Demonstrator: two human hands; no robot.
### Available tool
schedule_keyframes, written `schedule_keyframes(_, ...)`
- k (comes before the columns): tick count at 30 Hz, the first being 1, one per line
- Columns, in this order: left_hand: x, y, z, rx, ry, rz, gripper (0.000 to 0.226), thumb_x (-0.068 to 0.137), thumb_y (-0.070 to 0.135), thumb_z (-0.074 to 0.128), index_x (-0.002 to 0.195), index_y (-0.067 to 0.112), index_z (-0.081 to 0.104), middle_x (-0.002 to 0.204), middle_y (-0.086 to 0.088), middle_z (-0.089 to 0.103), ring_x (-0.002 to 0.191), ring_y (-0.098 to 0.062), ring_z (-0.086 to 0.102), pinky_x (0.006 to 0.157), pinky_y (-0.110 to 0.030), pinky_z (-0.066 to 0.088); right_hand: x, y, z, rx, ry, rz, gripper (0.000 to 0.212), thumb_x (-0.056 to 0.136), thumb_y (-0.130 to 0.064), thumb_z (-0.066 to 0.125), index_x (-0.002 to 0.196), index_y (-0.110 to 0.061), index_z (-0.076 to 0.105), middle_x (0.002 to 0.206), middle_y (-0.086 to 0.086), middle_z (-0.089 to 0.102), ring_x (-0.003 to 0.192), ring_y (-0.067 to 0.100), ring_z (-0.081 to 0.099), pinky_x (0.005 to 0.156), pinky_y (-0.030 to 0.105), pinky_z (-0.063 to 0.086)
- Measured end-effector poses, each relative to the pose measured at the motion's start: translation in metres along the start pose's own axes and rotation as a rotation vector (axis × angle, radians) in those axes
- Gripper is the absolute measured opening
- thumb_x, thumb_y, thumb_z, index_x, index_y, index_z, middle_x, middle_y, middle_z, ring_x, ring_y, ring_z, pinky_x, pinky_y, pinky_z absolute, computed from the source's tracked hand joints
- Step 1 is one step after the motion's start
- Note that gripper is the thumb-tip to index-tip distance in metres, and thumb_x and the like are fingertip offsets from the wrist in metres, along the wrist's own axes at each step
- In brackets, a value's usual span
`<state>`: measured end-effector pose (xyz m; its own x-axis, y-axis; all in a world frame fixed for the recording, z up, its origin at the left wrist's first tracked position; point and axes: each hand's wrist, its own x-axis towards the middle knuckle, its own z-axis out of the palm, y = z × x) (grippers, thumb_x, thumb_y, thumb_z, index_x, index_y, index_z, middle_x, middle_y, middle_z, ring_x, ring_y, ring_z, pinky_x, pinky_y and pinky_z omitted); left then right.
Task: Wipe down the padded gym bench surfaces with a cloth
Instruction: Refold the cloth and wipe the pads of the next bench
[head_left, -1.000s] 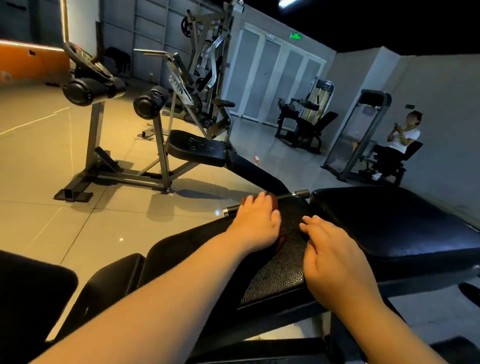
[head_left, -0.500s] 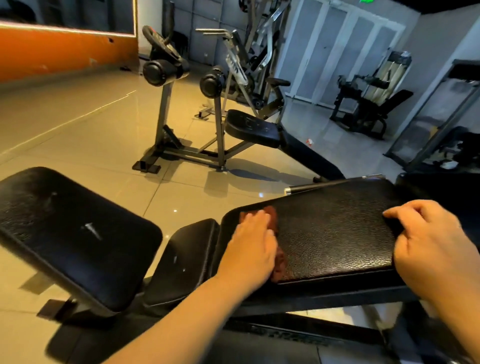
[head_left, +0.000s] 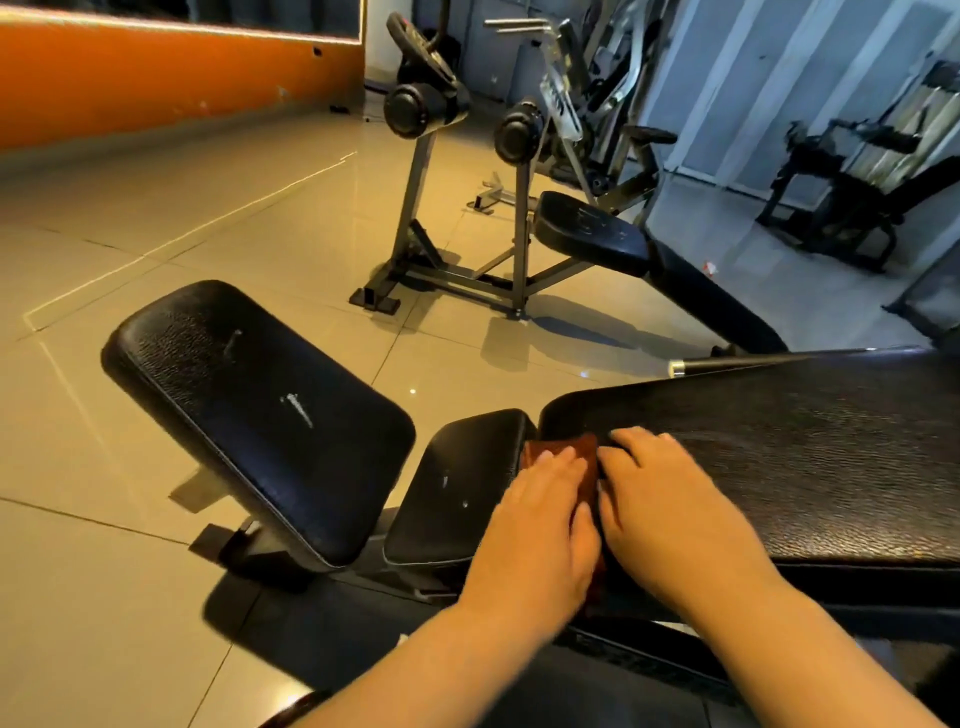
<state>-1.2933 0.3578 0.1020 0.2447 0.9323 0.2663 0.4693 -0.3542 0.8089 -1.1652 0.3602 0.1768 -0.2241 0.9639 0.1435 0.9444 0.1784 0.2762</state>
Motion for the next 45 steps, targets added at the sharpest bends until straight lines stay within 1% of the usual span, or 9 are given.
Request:
schedule_keyframes(9, 0.006, -0.075, -0.017, -0.035, 0.005, -0.242, 0.043, 0.105, 0.034, 0.031, 0.148, 0.032, 0.030, 0.145, 0.007, 0.042, 0.136, -0.020, 0.041, 0.113, -0.043, 0.037, 0.015, -0.019, 0.022, -0.044, -0.005, -0.077, 0.040, 0.079, -0.025, 0.066, 0.115, -0.009, 0.073, 0.119, 0.013, 0.069, 0.115, 0.033, 0.065, 0.101, 0.047, 0.051)
schedule_keyframes(11, 0.026, -0.080, -0.017, -0.009, -0.002, -0.279, 0.050, 0.105, 0.037, 0.030, 0.154, 0.027, 0.024, 0.158, 0.005, 0.031, 0.147, -0.020, 0.027, 0.120, -0.042, 0.028, 0.019, -0.020, 0.021, 0.002, -0.048, -0.090, 0.045, 0.090, -0.026, 0.048, 0.128, -0.013, 0.066, 0.136, 0.010, 0.061, 0.131, 0.028, 0.054, 0.114, 0.045, 0.038)
schedule_keyframes(14, -0.004, -0.079, -0.019, -0.051, 0.019, -0.192, 0.048, 0.105, 0.041, 0.033, 0.152, 0.041, 0.025, 0.150, 0.015, 0.039, 0.133, -0.004, 0.042, 0.110, -0.030, 0.040, 0.024, -0.021, 0.020, 0.085, -0.095, -0.109, 0.047, 0.100, -0.028, 0.042, 0.144, -0.017, 0.052, 0.153, 0.004, 0.044, 0.146, 0.023, 0.034, 0.124, 0.040, 0.015)
schedule_keyframes(21, 0.010, -0.117, -0.024, -0.118, -0.028, -0.318, 0.048, 0.100, 0.047, 0.030, 0.147, 0.039, 0.032, 0.135, -0.001, 0.057, 0.110, -0.016, 0.061, 0.098, -0.043, 0.052, 0.022, -0.033, 0.014, 0.068, -0.157, -0.102, 0.051, 0.103, -0.036, 0.033, 0.151, -0.021, 0.041, 0.159, -0.001, 0.036, 0.150, 0.018, 0.025, 0.124, 0.038, 0.009)
schedule_keyframes(24, 0.009, -0.102, -0.021, -0.065, 0.051, -0.349, 0.049, 0.103, 0.042, 0.033, 0.151, 0.033, 0.029, 0.141, 0.007, 0.049, 0.119, -0.011, 0.054, 0.102, -0.033, 0.046, 0.024, -0.052, 0.016, 0.055, -0.221, -0.158, 0.057, 0.104, -0.043, 0.022, 0.156, -0.020, 0.030, 0.164, -0.001, 0.026, 0.153, 0.018, 0.014, 0.126, 0.040, 0.005)
schedule_keyframes(30, -0.019, -0.113, -0.030, -0.136, 0.013, -0.261, 0.047, 0.102, 0.047, 0.036, 0.148, 0.043, 0.031, 0.128, 0.015, 0.056, 0.107, -0.001, 0.059, 0.093, -0.032, 0.053, 0.024, -0.065, 0.044, -0.032, -0.218, -0.142, 0.072, 0.093, -0.045, 0.016, 0.137, -0.009, 0.060, 0.141, 0.019, 0.057, 0.138, 0.032, 0.048, 0.116, 0.051, 0.034)
schedule_keyframes(35, 0.018, -0.124, -0.025, -0.060, 0.046, -0.384, 0.050, 0.103, 0.045, 0.031, 0.151, 0.032, 0.031, 0.140, 0.004, 0.050, 0.119, -0.014, 0.055, 0.101, -0.037, 0.047, 0.026, -0.069, 0.034, -0.045, -0.244, -0.193, 0.096, 0.078, -0.046, -0.018, 0.158, -0.011, 0.021, 0.165, 0.016, 0.020, 0.154, 0.028, 0.012, 0.126, 0.045, 0.006)
schedule_keyframes(40, -0.036, -0.123, -0.028, -0.175, 0.077, -0.202, 0.043, 0.100, 0.048, 0.034, 0.143, 0.047, 0.037, 0.121, 0.019, 0.058, 0.109, 0.001, 0.057, 0.093, -0.025, 0.048, 0.029, -0.073, 0.053, -0.059, -0.151, -0.131, 0.068, 0.092, -0.039, 0.023, 0.127, 0.001, 0.066, 0.128, 0.027, 0.063, 0.125, 0.041, 0.057, 0.108, 0.053, 0.045)
schedule_keyframes(45, 0.033, -0.136, -0.030, -0.132, 0.024, -0.431, 0.040, 0.105, 0.037, 0.029, 0.141, 0.028, 0.043, 0.128, 0.000, 0.057, 0.111, -0.014, 0.056, 0.096, -0.036, 0.044, 0.029, -0.085, 0.058, -0.058, -0.136, -0.101, 0.063, 0.090, -0.032, 0.028, 0.118, 0.008, 0.068, 0.118, 0.033, 0.065, 0.114, 0.045, 0.063, 0.101, 0.055, 0.050)
